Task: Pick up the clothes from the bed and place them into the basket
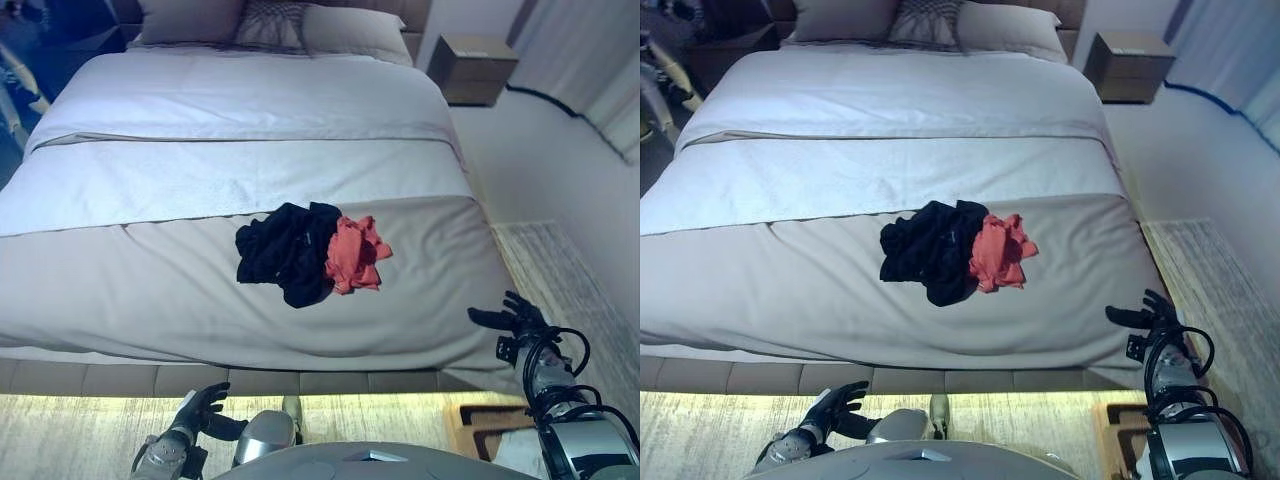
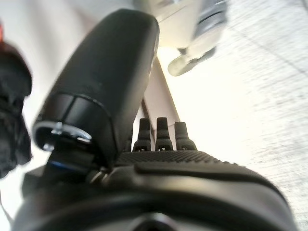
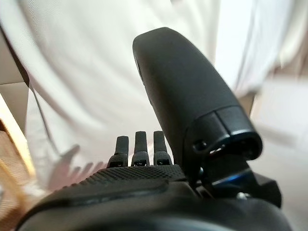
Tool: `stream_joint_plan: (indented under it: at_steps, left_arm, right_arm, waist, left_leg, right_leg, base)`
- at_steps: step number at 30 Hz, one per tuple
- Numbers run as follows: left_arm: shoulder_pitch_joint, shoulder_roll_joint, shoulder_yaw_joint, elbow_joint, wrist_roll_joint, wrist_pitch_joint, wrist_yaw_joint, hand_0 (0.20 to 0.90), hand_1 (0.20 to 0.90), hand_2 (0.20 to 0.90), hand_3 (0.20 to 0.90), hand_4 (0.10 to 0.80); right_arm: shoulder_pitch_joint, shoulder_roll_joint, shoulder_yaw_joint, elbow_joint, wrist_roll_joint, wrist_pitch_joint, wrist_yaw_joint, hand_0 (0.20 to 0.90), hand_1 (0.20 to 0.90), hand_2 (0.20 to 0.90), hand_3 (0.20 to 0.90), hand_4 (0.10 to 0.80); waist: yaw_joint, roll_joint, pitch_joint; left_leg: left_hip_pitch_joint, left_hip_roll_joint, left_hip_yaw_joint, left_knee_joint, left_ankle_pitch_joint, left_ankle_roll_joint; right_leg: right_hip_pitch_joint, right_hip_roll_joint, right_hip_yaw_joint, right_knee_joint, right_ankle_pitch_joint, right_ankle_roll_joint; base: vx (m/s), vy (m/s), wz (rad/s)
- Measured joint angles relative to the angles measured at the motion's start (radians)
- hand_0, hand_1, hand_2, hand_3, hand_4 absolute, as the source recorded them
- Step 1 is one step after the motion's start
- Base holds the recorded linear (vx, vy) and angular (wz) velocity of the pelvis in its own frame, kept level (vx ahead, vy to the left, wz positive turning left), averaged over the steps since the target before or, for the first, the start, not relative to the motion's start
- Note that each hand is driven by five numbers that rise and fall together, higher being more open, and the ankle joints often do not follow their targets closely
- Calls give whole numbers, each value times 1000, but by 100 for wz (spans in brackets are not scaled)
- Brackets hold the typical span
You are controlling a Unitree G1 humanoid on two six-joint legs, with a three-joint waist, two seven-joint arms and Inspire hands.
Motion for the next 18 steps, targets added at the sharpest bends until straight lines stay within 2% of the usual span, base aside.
stream_joint_plan:
  at_steps: [2, 3, 4, 5, 6, 7, 8, 9, 10, 11, 12, 13, 15, 17, 18]
  left_arm:
    - [-11, 25, 0, -30, -29, 0, 8, 900, 900, 900, 900, 800]
    - [-15, 27, -3, -35, -33, 2, 15, 900, 900, 900, 900, 800]
    - [-22, 29, -1, -37, -47, 2, 24, 900, 900, 900, 900, 800]
    - [-25, 30, -1, -37, -54, 3, 27, 900, 900, 900, 900, 800]
    - [-28, 32, -1, -35, -58, 3, 31, 900, 900, 900, 900, 800]
    - [-40, 36, -3, -36, -59, 2, 32, 900, 900, 900, 900, 800]
    - [-62, 51, -14, -35, -64, 3, 35, 900, 900, 900, 900, 800]
    - [-83, 60, -12, -36, -65, 4, 31, 900, 900, 900, 900, 800]
    - [-85, 59, -7, -41, -65, 5, 34, 900, 900, 900, 900, 800]
    - [-76, 59, -6, -49, -64, 2, 38, 900, 900, 900, 900, 800]
    - [-67, 66, -7, -58, -64, -1, 37, 900, 900, 900, 900, 800]
    - [-57, 67, 3, -52, -62, -1, 44, 900, 900, 900, 900, 800]
    - [-9, 64, 15, -53, -53, -1, 59, 900, 900, 900, 900, 800]
    - [43, 61, 21, -55, -40, -2, 57, 900, 900, 900, 900, 800]
    - [61, 61, 21, -56, -25, -3, 55, 900, 900, 900, 900, 800]
  right_arm:
    - [-6, 0, 27, 0, -31, -4, 14, 900, 900, 900, 900, 800]
    - [-5, -1, 33, 0, -44, -10, 13, 900, 900, 900, 900, 800]
    - [-5, -1, 38, -1, -68, -20, 12, 900, 900, 900, 900, 800]
    - [-6, -1, 48, -2, -80, -20, 11, 900, 900, 900, 900, 800]
    - [-7, -1, 77, -1, -111, -23, 6, 900, 900, 900, 900, 800]
    - [-13, -2, 100, 0, -135, -25, 3, 900, 900, 900, 900, 800]
    - [-38, -5, 144, 2, -170, -27, -7, 900, 900, 900, 900, 800]
    - [-56, -4, 154, 3, -190, -28, -13, 900, 900, 900, 900, 800]
    - [-57, -4, 159, 18, -216, -25, -21, 900, 900, 900, 900, 800]
    - [-57, -5, 160, 37, -243, -16, -32, 900, 900, 900, 900, 800]
    - [-56, -5, 160, 41, -258, -16, -41, 900, 900, 900, 900, 800]
    - [-76, -13, 161, 41, -284, -17, -58, 900, 900, 900, 900, 800]
    - [-113, -23, 160, 20, -325, -16, -111, 900, 900, 900, 900, 800]
    - [-114, -33, 160, -13, -350, -4, -173, 900, 900, 900, 900, 800]
    - [-115, -38, 159, -27, -359, 11, -203, 900, 900, 900, 900, 800]
  waist:
    - [-22, 5, 5]
    - [-28, 6, 7]
    - [-46, 11, 13]
    - [-55, 6, 16]
    - [-66, -3, 17]
    - [-76, -9, 23]
    - [-81, -22, 47]
    - [-94, -31, 82]
    - [-91, -38, 88]
    - [-82, -49, 87]
    - [-79, -66, 89]
    - [-51, -76, 112]
    - [-29, -58, 118]
    - [-13, -42, 120]
    - [0, -40, 121]
  left_leg:
    - [-2, 3, -63, -19, 7, 0]
    - [-1, 1, -87, -26, 6, -22]
    - [-5, -2, -120, -31, 9, -29]
    - [-5, -12, -139, -37, 11, -32]
    - [-16, -22, -181, -47, 20, -49]
    - [-32, -28, -207, -42, 20, -48]
    - [-67, -33, -238, -32, 23, -43]
    - [-85, -40, -275, -22, 30, -34]
    - [-98, -50, -315, -20, 31, -38]
    - [-103, -56, -325, -18, 28, -42]
    - [-105, -63, -311, -15, 24, -44]
    - [-109, -58, -282, 2, 13, -65]
    - [-140, -15, -254, 32, -4, -104]
    - [-132, 22, -236, 28, 3, -127]
    - [-123, 29, -239, 27, 4, -137]
  right_leg:
    - [-51, 76, 33, -144, -22, 17]
    - [-60, 97, 34, -222, -22, 17]
    - [-59, 131, 40, -377, -21, 16]
    - [-71, 139, 54, -452, -19, 15]
    - [-90, 167, 97, -577, -17, 19]
    - [-104, 175, 121, -638, -14, 15]
    - [-153, 190, 137, -677, -6, 5]
    - [-166, 195, 140, -695, 12, -20]
    - [-158, 199, 137, -701, 13, -23]
    - [-124, 202, 133, -707, 13, -22]
    - [-91, 198, 132, -712, 13, -22]
    - [-46, 204, 124, -753, 48, -58]
    - [-32, 233, 76, -785, 64, -80]
    - [-7, 258, 33, -790, 62, -88]
    - [7, 266, 22, -790, 52, -100]
  base:
    - [107, -390, 85]
    - [103, -409, 80]
    - [84, -324, 77]
    - [71, -430, 92]
    - [39, -294, 81]
    - [22, -241, 92]
    - [65, -202, 105]
    - [49, -220, 124]
    - [57, -225, 128]
    - [34, -130, 109]
    - [82, -137, 89]
    - [103, -107, 56]
    - [114, -93, 44]
    - [101, -60, 47]
    - [97, -13, 34]
